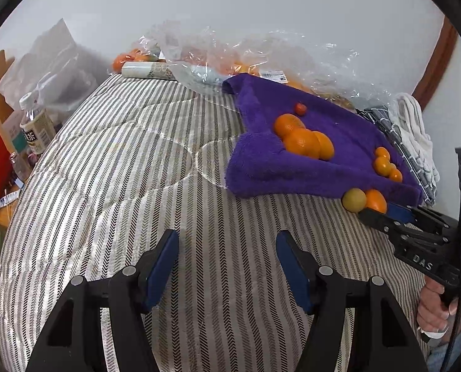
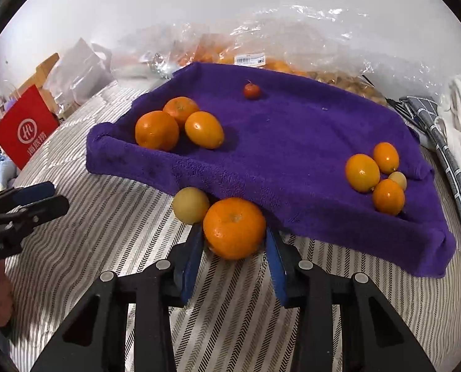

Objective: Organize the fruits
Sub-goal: 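Grasp an orange with the right gripper and lift it, then hold the orange in the right gripper while the left gripper grasps a yellow-green citrus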

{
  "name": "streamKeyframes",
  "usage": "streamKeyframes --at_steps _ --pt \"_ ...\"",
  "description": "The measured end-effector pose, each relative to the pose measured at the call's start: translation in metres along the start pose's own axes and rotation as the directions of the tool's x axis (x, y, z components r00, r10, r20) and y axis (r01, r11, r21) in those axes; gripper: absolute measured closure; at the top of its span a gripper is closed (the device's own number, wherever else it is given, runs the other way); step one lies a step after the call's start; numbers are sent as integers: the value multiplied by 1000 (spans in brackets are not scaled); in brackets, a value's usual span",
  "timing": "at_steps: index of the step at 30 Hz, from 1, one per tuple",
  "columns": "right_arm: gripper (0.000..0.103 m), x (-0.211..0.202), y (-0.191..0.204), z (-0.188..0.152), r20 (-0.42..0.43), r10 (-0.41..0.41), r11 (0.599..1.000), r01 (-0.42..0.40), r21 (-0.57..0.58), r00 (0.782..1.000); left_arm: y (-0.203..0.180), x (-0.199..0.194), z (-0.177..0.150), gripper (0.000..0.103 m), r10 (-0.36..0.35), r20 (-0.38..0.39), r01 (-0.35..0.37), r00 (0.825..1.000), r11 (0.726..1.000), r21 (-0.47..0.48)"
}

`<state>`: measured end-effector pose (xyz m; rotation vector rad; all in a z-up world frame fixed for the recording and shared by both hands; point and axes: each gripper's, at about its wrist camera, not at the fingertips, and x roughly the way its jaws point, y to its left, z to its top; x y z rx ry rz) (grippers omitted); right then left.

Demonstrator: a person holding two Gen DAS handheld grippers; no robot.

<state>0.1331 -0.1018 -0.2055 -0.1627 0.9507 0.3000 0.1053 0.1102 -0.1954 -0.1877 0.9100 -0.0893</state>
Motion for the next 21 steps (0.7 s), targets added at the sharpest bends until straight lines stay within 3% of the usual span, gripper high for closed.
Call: streamKeyframes --at_steps 6,14,17,21 --pt "64 -15 -22 -14 15 14 999 -14 44 1000 -11 5 1 31 62 -19 -61 998 997 53" --pt "64 -49 -74 -39 48 -46 998 43 48 998 -28 8 -2 31 184 -38 -178 982 977 121" --pt "64 -60 -95 -50 63 -62 997 59 51 996 -35 1 -8 32 169 -42 -167 985 985 48" --pt "64 -71 -128 -64 71 -31 995 23 100 997 -58 -8 -15 32 98 -20 -98 995 995 -18"
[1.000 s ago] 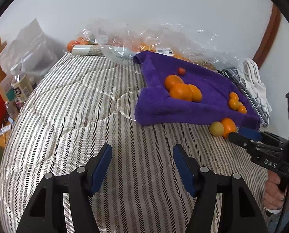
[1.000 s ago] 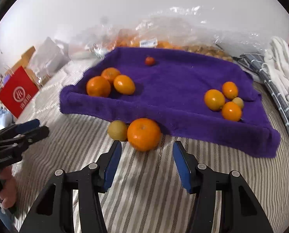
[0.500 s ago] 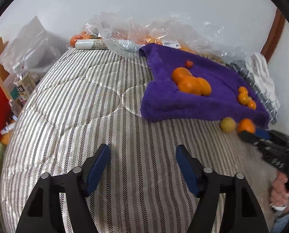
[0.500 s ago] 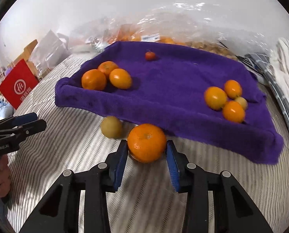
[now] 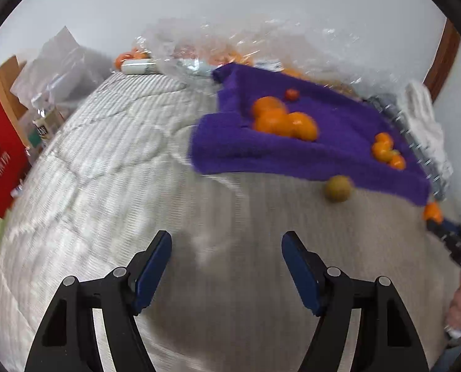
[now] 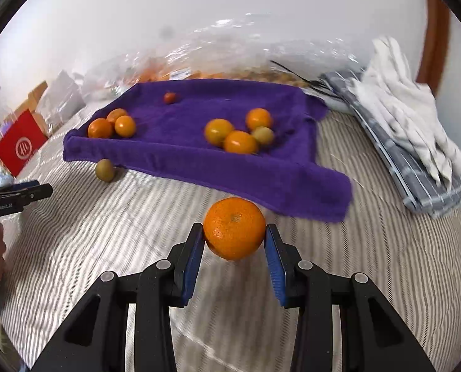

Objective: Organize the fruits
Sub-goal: 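Hold the orange in the right gripper while the left gripper grasps a yellow-green citrus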

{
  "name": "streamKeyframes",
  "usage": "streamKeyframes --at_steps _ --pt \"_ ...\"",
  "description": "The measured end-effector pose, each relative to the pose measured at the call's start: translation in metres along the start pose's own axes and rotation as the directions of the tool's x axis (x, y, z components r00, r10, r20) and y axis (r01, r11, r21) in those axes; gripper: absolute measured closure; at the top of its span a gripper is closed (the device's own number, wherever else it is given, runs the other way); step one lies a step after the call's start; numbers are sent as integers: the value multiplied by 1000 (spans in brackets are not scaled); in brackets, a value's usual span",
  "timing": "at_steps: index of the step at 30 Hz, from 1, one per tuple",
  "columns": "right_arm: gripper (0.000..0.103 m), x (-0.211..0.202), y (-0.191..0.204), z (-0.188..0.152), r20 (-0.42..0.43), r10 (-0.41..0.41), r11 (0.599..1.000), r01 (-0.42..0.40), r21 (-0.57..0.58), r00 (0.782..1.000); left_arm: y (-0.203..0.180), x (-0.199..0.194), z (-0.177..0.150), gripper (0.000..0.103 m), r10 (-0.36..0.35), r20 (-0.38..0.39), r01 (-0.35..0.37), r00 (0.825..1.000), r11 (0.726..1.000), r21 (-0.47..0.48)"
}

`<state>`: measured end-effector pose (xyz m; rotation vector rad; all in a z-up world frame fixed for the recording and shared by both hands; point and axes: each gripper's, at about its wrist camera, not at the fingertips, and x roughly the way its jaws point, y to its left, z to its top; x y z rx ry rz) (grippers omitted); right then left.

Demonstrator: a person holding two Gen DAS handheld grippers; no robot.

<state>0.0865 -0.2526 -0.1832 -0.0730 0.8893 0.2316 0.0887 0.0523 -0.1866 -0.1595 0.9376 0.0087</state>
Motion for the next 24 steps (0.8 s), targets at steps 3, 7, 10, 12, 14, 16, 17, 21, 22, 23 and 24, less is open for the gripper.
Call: streamKeyframes --at_steps 3,7,10,12,14,16,17,21,22,23,24 --pt "64 -4 -17 -7 1 14 1000 -14 24 1000 -25 -3 -2 32 -40 6 39 999 999 6" --pt "64 -4 -27 -14 -8 30 999 -29 25 1000 -56 4 0 32 -29 -15 29 999 999 27" --pt "64 -3 -28 -16 -6 51 998 -50 26 999 -75 11 4 32 10 -3 -10 1000 999 49" --pt "64 -5 -28 -16 5 71 997 -71 33 997 -83 15 6 32 21 -5 -20 1000 997 71" --pt "64 -6 -27 -18 3 69 997 -69 25 998 -92 20 9 32 29 -2 -28 1000 996 87" --pt "64 -7 -25 -20 4 67 998 -67 13 998 -98 23 12 32 26 3 -26 1000 995 92" --pt "64 -7 -24 -20 6 74 997 -74 9 997 -101 27 14 32 28 2 -28 1000 995 95" --pt "64 -3 -26 -20 -10 86 996 -86 22 996 -108 39 20 32 22 -6 -22 1000 997 69" --pt "64 -3 -26 -20 -11 88 996 -88 24 996 -109 41 21 35 27 -9 -26 1000 998 62" --pt "64 -3 -27 -20 -11 93 995 -92 27 996 -109 44 22 36 32 -7 -32 999 998 56" --pt "64 -3 -27 -20 -11 96 995 -96 29 995 -109 45 23 39 38 -4 -38 999 998 48"
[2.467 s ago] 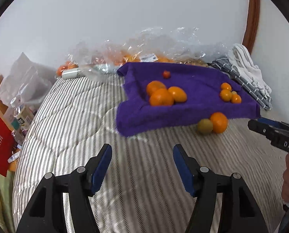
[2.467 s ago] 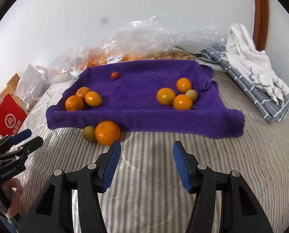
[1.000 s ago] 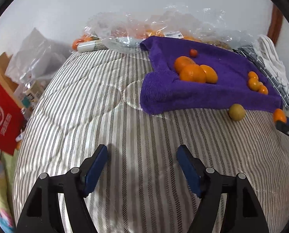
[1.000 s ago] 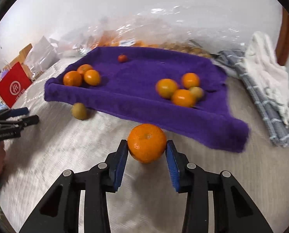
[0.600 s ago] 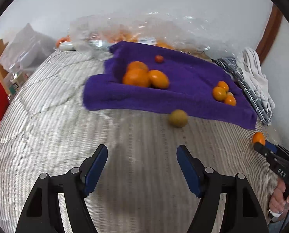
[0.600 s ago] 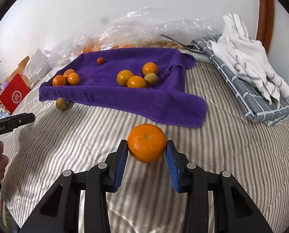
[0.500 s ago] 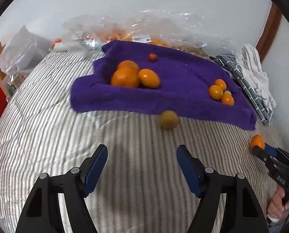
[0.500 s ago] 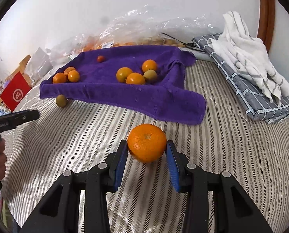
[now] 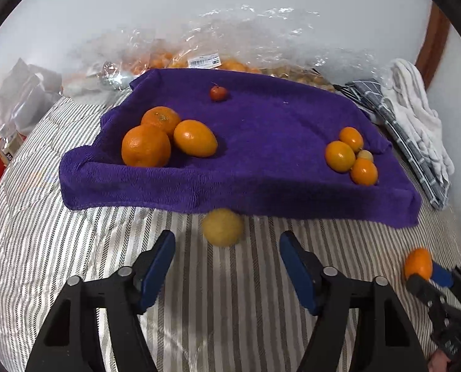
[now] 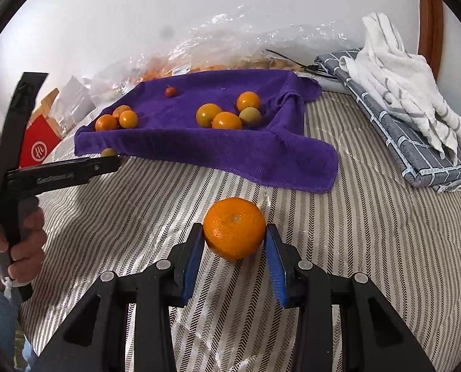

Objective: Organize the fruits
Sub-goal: 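Hold the orange in the right gripper while the left gripper grasps a yellow-green citrus, then carry both fruits over the purple towel and open both grippers to drop them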

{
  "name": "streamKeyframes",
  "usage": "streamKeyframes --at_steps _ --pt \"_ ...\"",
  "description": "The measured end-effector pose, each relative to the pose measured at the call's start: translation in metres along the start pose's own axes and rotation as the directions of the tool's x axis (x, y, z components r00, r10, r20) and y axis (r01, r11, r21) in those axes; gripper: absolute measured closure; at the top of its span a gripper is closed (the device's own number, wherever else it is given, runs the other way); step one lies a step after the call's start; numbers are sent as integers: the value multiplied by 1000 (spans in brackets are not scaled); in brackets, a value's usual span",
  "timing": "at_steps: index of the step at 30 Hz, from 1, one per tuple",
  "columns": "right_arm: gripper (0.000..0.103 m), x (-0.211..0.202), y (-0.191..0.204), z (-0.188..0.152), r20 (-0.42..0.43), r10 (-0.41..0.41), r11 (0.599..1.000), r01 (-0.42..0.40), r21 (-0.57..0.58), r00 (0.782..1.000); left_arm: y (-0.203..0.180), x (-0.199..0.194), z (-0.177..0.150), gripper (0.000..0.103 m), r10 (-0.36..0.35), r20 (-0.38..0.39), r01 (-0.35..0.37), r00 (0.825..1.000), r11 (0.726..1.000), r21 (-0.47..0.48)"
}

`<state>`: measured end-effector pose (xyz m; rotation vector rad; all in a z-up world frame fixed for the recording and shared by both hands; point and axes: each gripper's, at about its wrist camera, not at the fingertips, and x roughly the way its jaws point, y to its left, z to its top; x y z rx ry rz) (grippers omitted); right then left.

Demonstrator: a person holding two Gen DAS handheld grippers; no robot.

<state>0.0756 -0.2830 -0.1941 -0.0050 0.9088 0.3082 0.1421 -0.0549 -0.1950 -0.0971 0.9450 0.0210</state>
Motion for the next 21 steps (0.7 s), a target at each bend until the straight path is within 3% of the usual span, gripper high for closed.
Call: streamKeyframes --at_steps 2,6,9,21 --pt "64 1 -1 1 -2 5 1000 -5 3 1000 3 3 2 43 2 3 -1 1000 1000 -29" --pt "64 4 -3 2 -11 9 1000 -9 3 1000 15 6 3 61 -18 21 20 1000 995 -98" --pt "64 7 -3 4 -16 6 1000 -6 7 1000 16 7 4 77 -64 15 65 998 994 -91" --pt "64 4 -10 5 13 -15 999 14 52 1000 37 -41 -1 77 -115 79 120 990 991 -55"
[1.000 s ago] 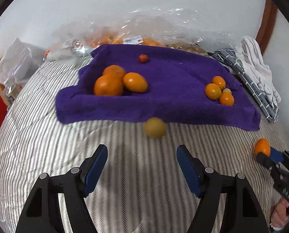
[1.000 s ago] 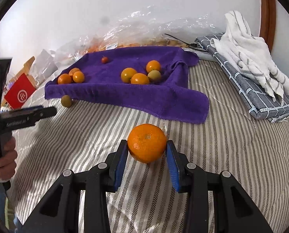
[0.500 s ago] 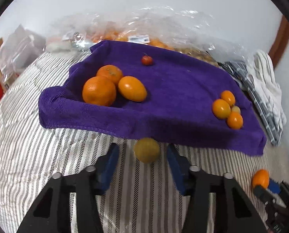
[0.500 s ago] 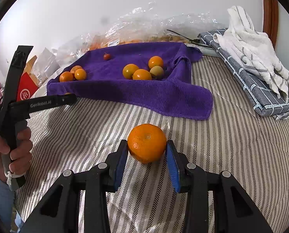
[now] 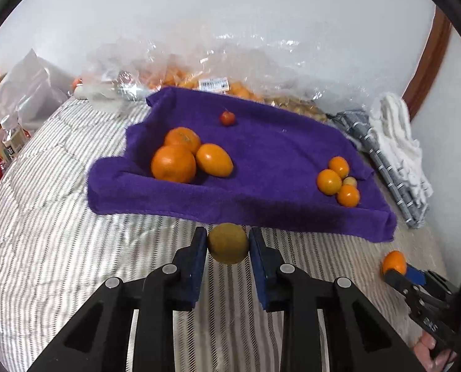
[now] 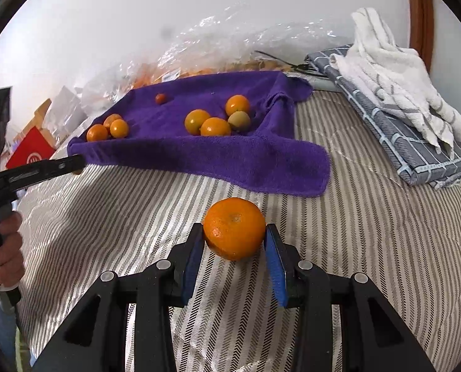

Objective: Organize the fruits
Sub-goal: 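Carry both fruits over the purple towel and open both grippers to drop them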

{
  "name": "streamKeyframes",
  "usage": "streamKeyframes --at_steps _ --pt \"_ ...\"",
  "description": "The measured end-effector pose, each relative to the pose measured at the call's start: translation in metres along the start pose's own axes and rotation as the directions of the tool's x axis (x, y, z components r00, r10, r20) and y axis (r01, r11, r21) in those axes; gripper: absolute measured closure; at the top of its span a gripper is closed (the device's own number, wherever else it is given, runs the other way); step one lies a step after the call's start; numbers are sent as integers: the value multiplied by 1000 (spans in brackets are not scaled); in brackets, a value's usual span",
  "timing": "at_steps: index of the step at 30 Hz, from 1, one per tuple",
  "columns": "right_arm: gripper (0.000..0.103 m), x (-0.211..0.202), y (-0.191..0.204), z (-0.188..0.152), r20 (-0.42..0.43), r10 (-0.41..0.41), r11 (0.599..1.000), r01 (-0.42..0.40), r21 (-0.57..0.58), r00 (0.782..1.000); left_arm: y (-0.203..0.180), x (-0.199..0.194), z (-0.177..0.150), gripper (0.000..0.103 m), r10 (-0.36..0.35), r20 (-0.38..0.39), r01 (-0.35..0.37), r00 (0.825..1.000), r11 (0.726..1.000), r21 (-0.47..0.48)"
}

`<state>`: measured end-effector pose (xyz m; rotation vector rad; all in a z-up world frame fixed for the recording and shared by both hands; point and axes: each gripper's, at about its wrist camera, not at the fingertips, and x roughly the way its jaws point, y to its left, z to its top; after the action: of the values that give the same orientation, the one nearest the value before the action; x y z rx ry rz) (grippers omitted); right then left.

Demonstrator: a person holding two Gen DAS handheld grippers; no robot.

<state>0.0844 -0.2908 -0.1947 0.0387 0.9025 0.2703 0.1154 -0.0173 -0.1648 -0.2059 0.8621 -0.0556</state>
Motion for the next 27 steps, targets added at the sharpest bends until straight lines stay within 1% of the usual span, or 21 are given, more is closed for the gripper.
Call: streamKeyframes --at_steps 2,4,7,12,14,18,23,25,27 --pt "64 -2 -3 0 12 -5 1000 5 20 1000 6 -9 2 77 -17 6 17 1000 1000 -7" --pt "64 -5 -3 0 23 -32 999 32 29 999 10 -17 6 77 -33 15 34 999 999 -4" --pt "64 -9 -2 0 35 -76 996 75 48 996 11 -30 10 77 -35 29 35 999 999 20" --pt "64 -25 4 3 57 -101 992 95 88 993 14 -46 18 77 -54 40 51 998 997 65" --pt "64 -33 8 6 72 -118 990 111 90 990 16 -51 21 77 -73 48 70 996 995 72" --pt "64 -49 17 17 97 -136 987 127 99 986 21 -60 26 77 -86 68 81 994 994 72" --pt "64 -68 28 35 132 -159 985 147 94 978 24 -72 40 77 -101 104 97 989 994 48" --pt "64 -74 30 44 141 -160 985 148 91 977 23 -76 47 77 -94 112 89 989 995 46" --pt "64 -79 31 53 154 -158 985 145 91 975 21 -78 53 77 -70 113 64 991 997 51"
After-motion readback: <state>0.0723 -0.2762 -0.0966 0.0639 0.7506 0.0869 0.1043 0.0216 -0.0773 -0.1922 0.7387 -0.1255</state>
